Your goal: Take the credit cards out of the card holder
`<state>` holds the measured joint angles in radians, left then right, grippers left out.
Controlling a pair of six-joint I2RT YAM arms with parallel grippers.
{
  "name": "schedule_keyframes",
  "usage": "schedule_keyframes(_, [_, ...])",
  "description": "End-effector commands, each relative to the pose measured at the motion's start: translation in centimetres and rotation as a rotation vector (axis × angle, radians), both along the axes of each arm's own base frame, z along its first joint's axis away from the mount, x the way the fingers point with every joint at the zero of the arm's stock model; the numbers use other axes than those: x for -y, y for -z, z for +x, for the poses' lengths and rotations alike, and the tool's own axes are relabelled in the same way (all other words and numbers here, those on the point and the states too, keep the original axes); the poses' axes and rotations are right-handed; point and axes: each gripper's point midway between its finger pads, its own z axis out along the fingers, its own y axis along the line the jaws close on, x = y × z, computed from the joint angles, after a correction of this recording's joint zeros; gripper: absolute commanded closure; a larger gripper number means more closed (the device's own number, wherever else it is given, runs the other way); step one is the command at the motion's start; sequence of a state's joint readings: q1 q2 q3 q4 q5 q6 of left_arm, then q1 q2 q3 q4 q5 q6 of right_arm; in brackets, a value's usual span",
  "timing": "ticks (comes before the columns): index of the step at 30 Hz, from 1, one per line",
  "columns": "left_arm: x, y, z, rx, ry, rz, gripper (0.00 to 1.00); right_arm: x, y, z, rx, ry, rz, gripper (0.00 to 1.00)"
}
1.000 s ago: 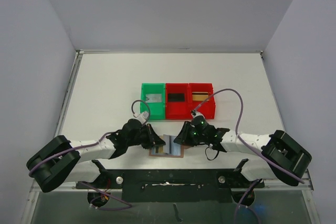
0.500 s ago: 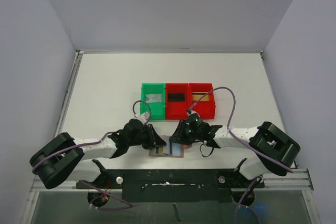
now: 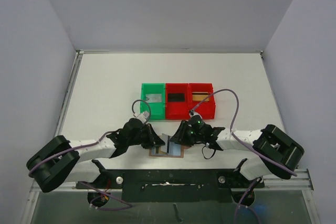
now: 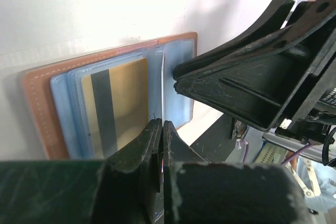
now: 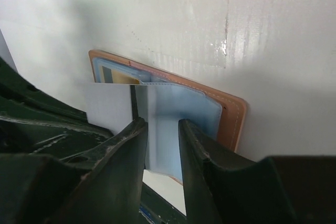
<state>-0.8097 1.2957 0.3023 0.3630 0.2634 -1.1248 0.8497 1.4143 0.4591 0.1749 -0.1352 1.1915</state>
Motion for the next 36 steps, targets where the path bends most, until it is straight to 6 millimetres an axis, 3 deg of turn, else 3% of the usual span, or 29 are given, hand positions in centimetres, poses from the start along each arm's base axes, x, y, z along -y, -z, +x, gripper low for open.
schedule_keyframes(1, [-0.9, -3.0, 2.4, 0.123, -0.079, 0.02, 1.0, 2.3, 0.8, 0.1, -0.001, 0.046, -0.082, 0.65])
schedule_keyframes(6, [-2.2, -4.5, 2.7, 0.189, -0.059, 0.078, 1.0, 3.3, -1.5, 1.1, 0.051, 0.069, -0.111, 0.56])
schedule_keyframes(9, [-3.5, -5.3, 2.9, 0.225, -0.09, 0.122, 1.0, 2.5, -4.1, 1.9, 0.121, 0.038, -0.067, 0.52])
schedule_keyframes(13, [-5.1, -6.1, 3.5, 0.256, -0.178, 0.132, 1.0, 0.6, -6.0, 2.5, 0.15, -0.009, -0.018, 0.52])
schedule_keyframes(17, [-6.5, -6.2, 4.0, 0.24, -0.286, 0.127, 1.0, -3.2, -7.0, 2.7, 0.167, -0.083, 0.043, 0.53])
schedule_keyframes(21, [-6.9, -6.6, 4.0, 0.245, -0.32, 0.105, 1.0, -5.5, -5.2, 2.4, 0.118, -0.142, 0.026, 0.59])
schedule_keyframes(26, [-7.4, -6.8, 3.9, 0.255, -0.33, 0.118, 1.0, -3.4, -1.3, 1.2, 0.026, -0.074, -0.053, 0.62])
schedule_keyframes(32, [-7.3, -6.8, 4.0, 0.256, -0.331, 0.101, 1.0, -1.0, -0.8, 0.7, 0.025, -0.052, -0.096, 0.59])
schedule_keyframes(36, [-7.0, -7.1, 4.0, 0.26, -0.323, 0.092, 1.0, -1.0, -2.4, 1.4, 0.069, -0.067, -0.114, 0.57])
